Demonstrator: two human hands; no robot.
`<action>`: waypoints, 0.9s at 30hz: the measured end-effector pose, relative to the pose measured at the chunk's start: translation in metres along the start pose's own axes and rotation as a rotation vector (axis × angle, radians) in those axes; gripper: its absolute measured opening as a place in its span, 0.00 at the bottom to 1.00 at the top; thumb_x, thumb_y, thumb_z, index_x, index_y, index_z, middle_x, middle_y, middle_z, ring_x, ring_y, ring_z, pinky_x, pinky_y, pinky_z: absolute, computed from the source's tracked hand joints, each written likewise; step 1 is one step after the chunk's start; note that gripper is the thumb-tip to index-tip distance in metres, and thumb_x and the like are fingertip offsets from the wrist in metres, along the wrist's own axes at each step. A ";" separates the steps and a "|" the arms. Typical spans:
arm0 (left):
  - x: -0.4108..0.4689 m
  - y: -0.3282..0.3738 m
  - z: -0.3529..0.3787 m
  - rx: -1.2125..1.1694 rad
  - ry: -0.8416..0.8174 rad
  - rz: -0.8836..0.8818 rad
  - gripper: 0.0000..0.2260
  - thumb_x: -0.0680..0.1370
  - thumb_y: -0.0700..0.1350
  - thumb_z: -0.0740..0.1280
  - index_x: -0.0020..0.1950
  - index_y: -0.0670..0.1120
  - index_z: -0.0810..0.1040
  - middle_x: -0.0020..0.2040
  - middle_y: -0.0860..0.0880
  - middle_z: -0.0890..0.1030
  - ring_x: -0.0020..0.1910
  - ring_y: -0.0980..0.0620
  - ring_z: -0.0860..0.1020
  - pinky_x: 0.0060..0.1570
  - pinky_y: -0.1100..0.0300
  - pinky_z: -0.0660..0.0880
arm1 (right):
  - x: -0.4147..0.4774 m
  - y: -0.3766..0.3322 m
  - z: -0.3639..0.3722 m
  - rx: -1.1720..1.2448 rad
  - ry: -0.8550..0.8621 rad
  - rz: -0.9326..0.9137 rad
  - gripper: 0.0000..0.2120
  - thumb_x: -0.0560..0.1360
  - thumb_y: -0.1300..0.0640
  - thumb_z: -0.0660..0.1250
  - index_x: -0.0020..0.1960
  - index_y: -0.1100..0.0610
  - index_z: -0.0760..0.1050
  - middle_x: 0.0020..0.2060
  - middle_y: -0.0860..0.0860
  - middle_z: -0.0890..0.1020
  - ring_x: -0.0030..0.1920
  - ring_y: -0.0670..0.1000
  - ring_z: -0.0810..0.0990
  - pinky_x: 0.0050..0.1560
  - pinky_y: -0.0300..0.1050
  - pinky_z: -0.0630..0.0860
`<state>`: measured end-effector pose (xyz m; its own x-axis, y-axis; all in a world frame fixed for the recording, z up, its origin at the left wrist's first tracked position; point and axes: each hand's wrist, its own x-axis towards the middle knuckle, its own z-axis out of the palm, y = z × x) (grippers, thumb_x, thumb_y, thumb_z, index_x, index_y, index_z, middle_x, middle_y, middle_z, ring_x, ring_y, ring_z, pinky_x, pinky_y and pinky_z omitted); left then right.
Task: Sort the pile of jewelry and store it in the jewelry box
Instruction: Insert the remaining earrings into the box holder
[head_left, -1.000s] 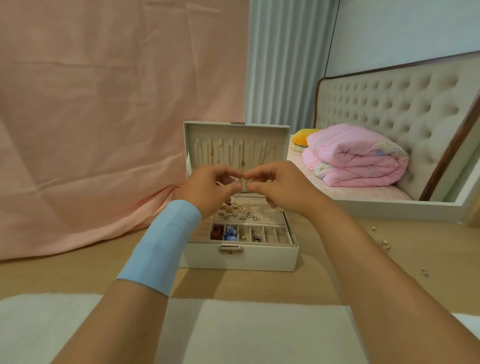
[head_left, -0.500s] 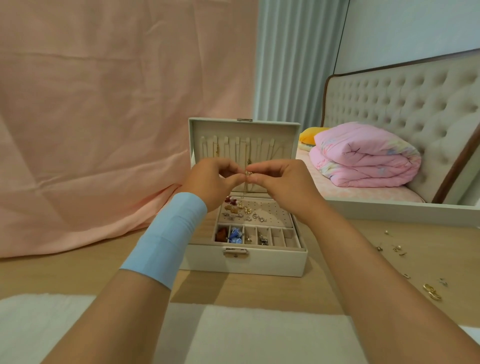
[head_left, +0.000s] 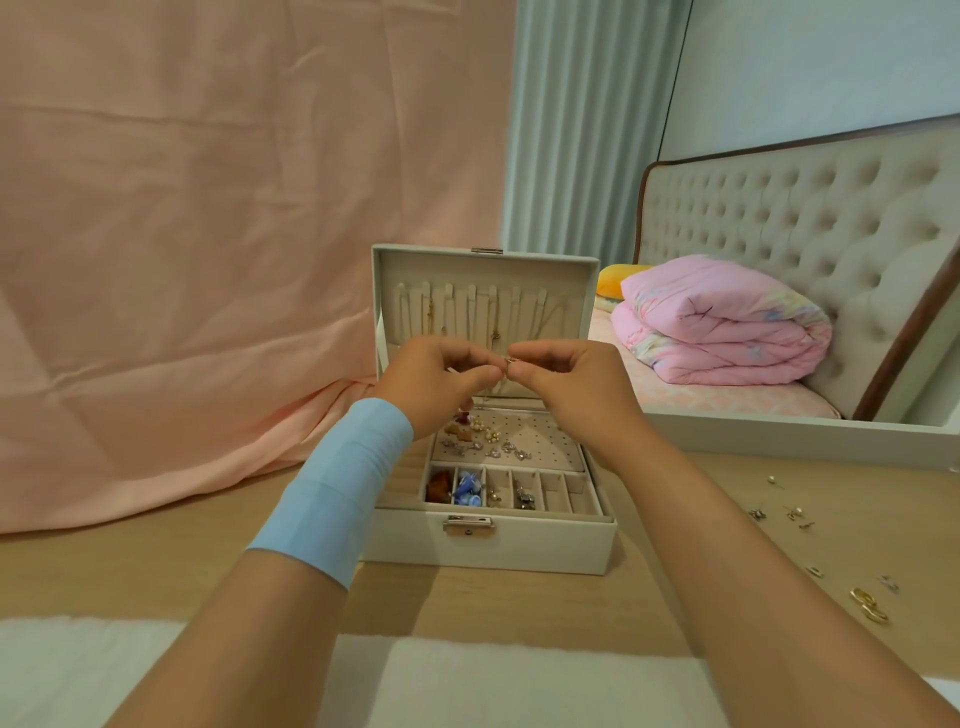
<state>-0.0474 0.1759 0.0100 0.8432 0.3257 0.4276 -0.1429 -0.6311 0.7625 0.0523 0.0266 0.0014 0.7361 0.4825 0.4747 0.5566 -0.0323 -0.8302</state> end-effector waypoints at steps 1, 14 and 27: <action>0.001 -0.001 -0.002 0.002 -0.015 -0.001 0.05 0.77 0.46 0.71 0.50 0.54 0.85 0.42 0.56 0.84 0.33 0.62 0.79 0.39 0.68 0.77 | 0.000 0.000 0.000 -0.018 0.011 0.001 0.07 0.74 0.57 0.76 0.49 0.46 0.86 0.41 0.41 0.87 0.45 0.37 0.84 0.46 0.30 0.77; 0.005 -0.027 -0.016 -0.079 0.138 -0.092 0.02 0.77 0.45 0.72 0.44 0.51 0.82 0.39 0.54 0.82 0.36 0.56 0.79 0.38 0.65 0.74 | 0.023 0.012 0.027 -0.629 -0.288 -0.081 0.01 0.74 0.54 0.76 0.45 0.47 0.85 0.37 0.39 0.82 0.42 0.39 0.80 0.49 0.44 0.79; 0.007 -0.028 -0.012 -0.204 0.113 -0.159 0.03 0.78 0.45 0.70 0.45 0.48 0.80 0.42 0.50 0.85 0.34 0.56 0.81 0.33 0.63 0.75 | 0.028 0.005 0.024 -0.797 -0.457 -0.153 0.06 0.78 0.54 0.71 0.51 0.47 0.86 0.47 0.43 0.86 0.47 0.44 0.82 0.52 0.47 0.80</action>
<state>-0.0440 0.2046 -0.0023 0.8019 0.4930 0.3376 -0.1247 -0.4143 0.9015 0.0664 0.0607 0.0038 0.5038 0.8235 0.2607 0.8599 -0.4494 -0.2420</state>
